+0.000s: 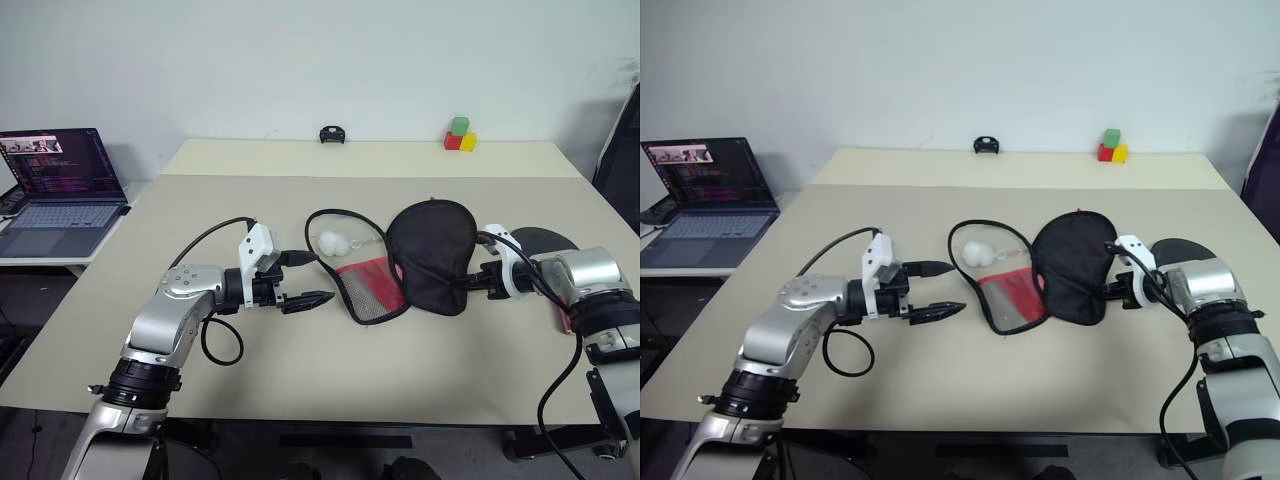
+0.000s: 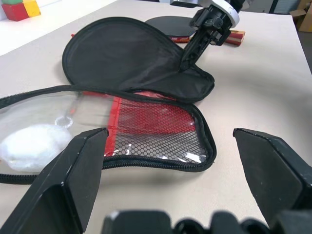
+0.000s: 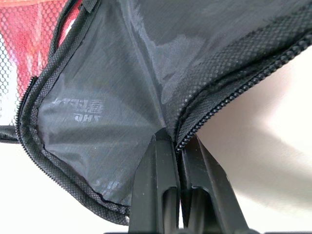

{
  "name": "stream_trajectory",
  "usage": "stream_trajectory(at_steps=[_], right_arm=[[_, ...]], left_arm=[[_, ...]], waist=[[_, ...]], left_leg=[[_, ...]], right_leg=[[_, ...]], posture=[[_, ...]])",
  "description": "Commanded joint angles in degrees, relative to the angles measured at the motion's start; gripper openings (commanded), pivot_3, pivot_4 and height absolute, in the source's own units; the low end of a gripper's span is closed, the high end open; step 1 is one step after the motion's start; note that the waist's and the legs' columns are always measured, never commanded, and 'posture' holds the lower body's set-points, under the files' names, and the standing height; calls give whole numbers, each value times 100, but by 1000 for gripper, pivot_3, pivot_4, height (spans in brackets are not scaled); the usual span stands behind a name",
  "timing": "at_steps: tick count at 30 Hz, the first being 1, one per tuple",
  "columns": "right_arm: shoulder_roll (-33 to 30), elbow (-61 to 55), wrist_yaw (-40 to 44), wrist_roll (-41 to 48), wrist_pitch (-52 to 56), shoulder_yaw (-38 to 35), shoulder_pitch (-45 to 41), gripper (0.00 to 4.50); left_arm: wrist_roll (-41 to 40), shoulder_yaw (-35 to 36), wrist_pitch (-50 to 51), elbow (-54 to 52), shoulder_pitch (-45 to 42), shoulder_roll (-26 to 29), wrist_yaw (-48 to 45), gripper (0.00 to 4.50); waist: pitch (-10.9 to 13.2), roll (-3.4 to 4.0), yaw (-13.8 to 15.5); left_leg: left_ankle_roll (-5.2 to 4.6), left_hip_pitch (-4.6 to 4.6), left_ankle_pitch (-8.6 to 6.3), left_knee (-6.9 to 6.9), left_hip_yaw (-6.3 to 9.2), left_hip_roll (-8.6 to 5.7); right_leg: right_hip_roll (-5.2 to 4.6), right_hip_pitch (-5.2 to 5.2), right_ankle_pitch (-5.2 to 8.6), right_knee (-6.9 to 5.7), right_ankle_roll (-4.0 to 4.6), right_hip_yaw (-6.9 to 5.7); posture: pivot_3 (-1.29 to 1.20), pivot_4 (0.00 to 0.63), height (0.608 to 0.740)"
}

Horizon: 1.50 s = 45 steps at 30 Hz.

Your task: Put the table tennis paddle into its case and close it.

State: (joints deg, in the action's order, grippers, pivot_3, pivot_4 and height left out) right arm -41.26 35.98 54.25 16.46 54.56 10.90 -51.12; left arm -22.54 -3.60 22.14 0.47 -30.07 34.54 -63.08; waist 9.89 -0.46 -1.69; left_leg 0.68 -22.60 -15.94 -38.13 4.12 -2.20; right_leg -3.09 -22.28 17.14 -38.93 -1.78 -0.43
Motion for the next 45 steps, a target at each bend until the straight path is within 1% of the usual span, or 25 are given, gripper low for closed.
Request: stream_trajectory(at_steps=[1,4,7,9,10,11,12,13,16,19,24,25,27,29,33,36,38,41,45], right_arm=[[93,225,103,-249,-340,8,-280,46],[167,372,136,-366,-461,-30,-359,46],[198,509,73,-469,-567,-100,-414,652],[201,566,77,-507,-597,-140,-439,1378],[193,594,63,-521,-614,-162,-454,1609],[183,619,40,-535,-634,-188,-471,2010],[170,650,3,-553,-660,-218,-492,2281],[152,685,-44,-580,-693,-258,-521,2730],[47,722,-115,-601,-715,-436,-604,3694],[-124,601,-60,-558,-618,-630,-575,3694],[-413,-88,24,-292,-213,-1046,-117,3694],[-426,-263,-104,-209,-134,-1241,28,3694],[-407,-769,-432,20,71,-1773,375,4069],[-384,-1367,-821,66,53,-2147,788,4446],[-137,-2491,-1887,54,-111,-3025,1617,4446],[-3,-3052,-2507,-138,-488,-3362,2234,4446],[82,-3271,-2703,-69,-452,-3543,2517,4446],[180,-3523,-2862,0,-421,-3628,2852,4446],[320,-3412,-3075,-28,-583,-3640,3042,4446]], left_arm=[[-9,50,-53,-117,-101,-7,27,4500],[-8,45,-49,-128,-95,-12,33,4500],[-6,42,-53,-129,-95,-18,31,4500],[-1,36,-61,-120,-104,-25,29,4500],[1,32,-67,-108,-119,-36,31,4500],[2,28,-72,-95,-136,-48,33,4500],[4,24,-75,-85,-151,-62,38,4500],[6,18,-82,-79,-162,-75,41,4500],[6,3,-96,-67,-190,-117,53,4500],[5,-4,-114,-40,-231,-155,62,4500],[-30,-4,-125,17,-326,-285,87,4500],[-52,-4,-110,17,-362,-338,109,4500],[-61,-22,-105,18,-432,-435,150,4500],[-32,-39,-124,21,-471,-487,163,4500],[6,-79,-175,2,-584,-574,185,4500],[0,-122,-186,-26,-665,-652,172,4500],[18,-171,-209,-6,-703,-682,136,4500],[59,-226,-273,101,-765,-692,66,4500],[88,-262,-330,215,-841,-690,9,4500]], waist=[[0,0,-1],[0,0,-4],[0,0,-4],[0,0,-4],[0,0,-4],[0,0,-2],[0,0,-2],[0,0,-2],[0,0,-2],[0,0,1],[0,0,2],[0,0,2],[0,0,6],[0,0,13],[0,0,11],[0,0,22],[0,0,19],[0,1,5],[0,1,-8]], left_leg=[[0,0,0,0,0,0],[7,2,4,0,0,0],[15,1,9,0,-1,0],[15,1,9,0,0,0],[15,1,9,0,-1,0],[15,1,9,0,0,0],[15,1,9,0,0,0],[15,1,9,0,0,0],[16,0,10,0,0,0],[17,-1,10,0,0,0],[16,-4,10,0,0,0],[15,-4,9,1,0,0],[11,-4,8,0,0,0],[10,-8,8,-2,1,0],[11,-9,9,-3,0,0],[10,-9,10,-4,2,0],[9,-8,10,-5,-1,-1],[6,-4,12,-5,-3,-2],[0,2,14,-3,-3,-1]], right_leg=[[0,0,0,0,0,0],[0,0,0,-2,0,0],[0,-1,0,-2,0,0],[0,-1,0,-2,0,1],[0,-1,0,-2,0,1],[0,-1,0,-2,0,0],[0,-1,0,-2,0,0],[0,-1,0,-2,0,0],[0,-1,0,-2,0,0],[0,-1,0,-2,0,0],[-1,-1,0,0,0,-1],[-1,-1,0,0,0,-1],[-1,0,0,-1,0,-1],[-1,-1,0,-2,0,-1],[-2,-3,0,-4,0,0],[-2,-1,0,-5,0,-1],[-2,0,-1,-6,-1,1],[-1,0,-1,-10,-1,4],[0,2,-1,-15,-1,4]], posture=[[0,150,740],[0,150,740],[0,150,740],[0,150,740],[0,150,740],[0,150,740],[0,150,740],[0,150,740],[0,150,740],[0,150,740],[0,150,740],[0,150,740],[0,150,740],[0,150,740],[0,150,740],[0,150,740],[0,150,740],[0,150,740],[0,150,740]])
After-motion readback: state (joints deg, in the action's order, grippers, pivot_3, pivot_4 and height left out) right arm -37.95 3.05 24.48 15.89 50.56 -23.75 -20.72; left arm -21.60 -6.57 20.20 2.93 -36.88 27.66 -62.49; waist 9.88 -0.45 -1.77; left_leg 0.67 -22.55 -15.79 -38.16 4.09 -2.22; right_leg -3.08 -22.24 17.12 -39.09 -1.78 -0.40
